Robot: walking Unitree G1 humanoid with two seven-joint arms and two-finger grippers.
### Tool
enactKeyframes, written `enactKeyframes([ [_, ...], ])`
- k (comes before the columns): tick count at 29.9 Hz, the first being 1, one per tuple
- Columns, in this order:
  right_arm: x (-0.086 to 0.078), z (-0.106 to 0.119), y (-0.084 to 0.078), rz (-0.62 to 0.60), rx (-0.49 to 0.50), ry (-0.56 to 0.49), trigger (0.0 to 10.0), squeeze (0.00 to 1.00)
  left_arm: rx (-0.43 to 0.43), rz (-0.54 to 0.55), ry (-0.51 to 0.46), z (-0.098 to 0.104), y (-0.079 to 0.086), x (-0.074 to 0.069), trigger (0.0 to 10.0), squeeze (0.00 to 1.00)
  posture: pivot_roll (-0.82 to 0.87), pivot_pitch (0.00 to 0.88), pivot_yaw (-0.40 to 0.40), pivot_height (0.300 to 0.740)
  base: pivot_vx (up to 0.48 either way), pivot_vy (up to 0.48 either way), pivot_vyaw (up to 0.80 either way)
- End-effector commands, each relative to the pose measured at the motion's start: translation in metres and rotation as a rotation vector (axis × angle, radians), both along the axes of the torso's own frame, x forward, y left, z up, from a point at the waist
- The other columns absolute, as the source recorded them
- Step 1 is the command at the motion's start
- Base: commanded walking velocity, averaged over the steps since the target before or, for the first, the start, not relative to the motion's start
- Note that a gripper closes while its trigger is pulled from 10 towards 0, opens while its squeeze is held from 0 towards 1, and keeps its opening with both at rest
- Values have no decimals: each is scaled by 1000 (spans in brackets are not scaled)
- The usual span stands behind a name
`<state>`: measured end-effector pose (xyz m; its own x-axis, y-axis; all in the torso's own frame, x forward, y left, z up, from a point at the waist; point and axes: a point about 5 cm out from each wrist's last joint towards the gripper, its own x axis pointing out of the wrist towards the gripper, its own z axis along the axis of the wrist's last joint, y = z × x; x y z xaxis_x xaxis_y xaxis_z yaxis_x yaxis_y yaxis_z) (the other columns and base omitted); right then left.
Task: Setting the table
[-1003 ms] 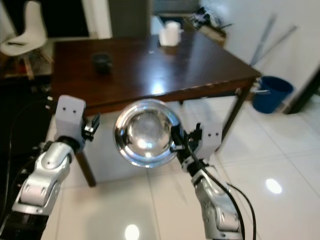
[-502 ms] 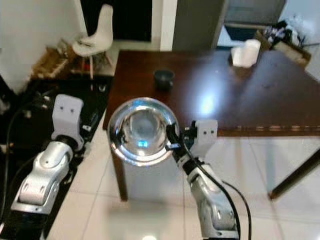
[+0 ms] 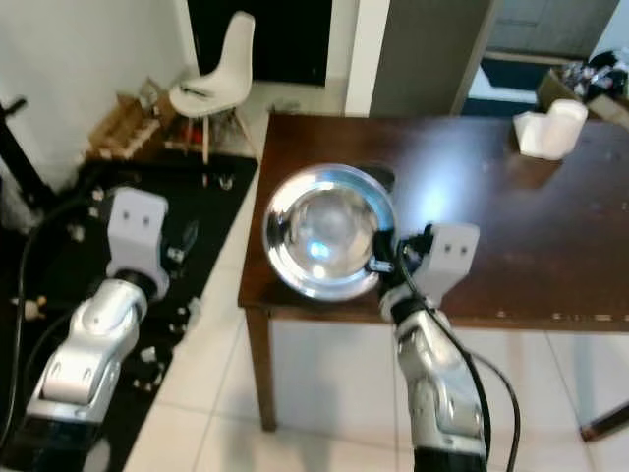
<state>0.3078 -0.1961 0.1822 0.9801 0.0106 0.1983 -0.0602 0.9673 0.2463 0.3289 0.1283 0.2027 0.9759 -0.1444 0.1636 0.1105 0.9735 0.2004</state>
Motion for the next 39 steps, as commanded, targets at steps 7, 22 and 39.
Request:
enactKeyframes([
  [7, 3, 1, 2, -19, 16, -9, 10000, 0, 3, -4, 13, -4, 2, 0, 10000, 118, -62, 0, 64, 740, 480, 0, 0],
  [22, 8, -14, -18, -3, 28, 112, 10000, 0, 12, -367, 70, -5, -25, -23, 10000, 0, -61, 0, 65, 740, 268, 0, 0],
  [39, 9, -32, -27, -39, 166, 230, 10000, 0, 149, -548, 61, 16, -33, -18, 10000, 0, -60, 0, 74, 740, 0, 0, 0],
])
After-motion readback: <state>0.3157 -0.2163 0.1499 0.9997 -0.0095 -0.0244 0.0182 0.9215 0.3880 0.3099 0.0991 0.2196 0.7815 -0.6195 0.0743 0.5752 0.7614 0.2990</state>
